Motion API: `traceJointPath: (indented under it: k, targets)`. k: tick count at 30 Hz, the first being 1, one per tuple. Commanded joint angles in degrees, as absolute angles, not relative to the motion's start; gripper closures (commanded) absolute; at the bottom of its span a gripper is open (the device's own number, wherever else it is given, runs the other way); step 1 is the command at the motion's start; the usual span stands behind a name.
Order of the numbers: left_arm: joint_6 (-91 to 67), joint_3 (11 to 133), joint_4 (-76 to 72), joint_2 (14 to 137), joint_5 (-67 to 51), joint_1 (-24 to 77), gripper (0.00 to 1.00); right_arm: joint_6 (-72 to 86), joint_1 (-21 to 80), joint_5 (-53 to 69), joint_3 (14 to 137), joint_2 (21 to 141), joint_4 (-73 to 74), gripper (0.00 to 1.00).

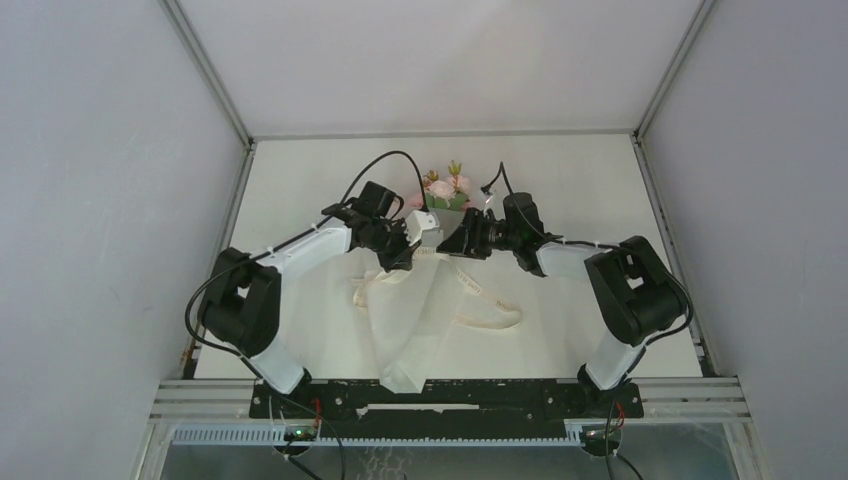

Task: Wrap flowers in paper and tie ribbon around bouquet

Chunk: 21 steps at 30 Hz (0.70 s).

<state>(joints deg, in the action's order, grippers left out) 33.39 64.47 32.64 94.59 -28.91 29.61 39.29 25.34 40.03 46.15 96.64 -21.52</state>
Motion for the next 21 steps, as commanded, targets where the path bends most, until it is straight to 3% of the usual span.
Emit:
traceJointPath:
  k: [1,6,8,10,14,15,21]
  targets:
    - [33.4,63.72,30.43,91.85,-30.79,30.01,1.0,45.29,25.47,38.9,47.37,99.43,-30.4,0.4]
    - [33.57,63.59,30.59,91.57,-30.62,30.14,1.0,48.13,24.86,38.34,48.41,102.58,-33.57,0.44]
    - [33.5,63.77,30.75,91.58,-30.56,30.23,1.0,48.72,25.27,38.87,49.45,104.22,-34.06,0.5]
    - [33.49,63.94,30.88,91.46,-30.54,30.27,1.0,49.79,25.29,39.08,49.73,105.27,-35.5,0.6]
    - [33.09,65.35,32.76,90.26,-30.78,30.31,1.0,50.79,24.34,39.24,49.72,105.91,-36.19,0.96]
    - [32.79,66.6,34.85,89.43,-30.92,30.43,1.0,50.42,24.02,39.02,49.59,105.59,-35.2,1.0]
    - [32.22,77.24,46.92,82.05,-31.96,32.2,1.0,46.75,20.87,37.16,44.46,100.53,-30.28,1.0]
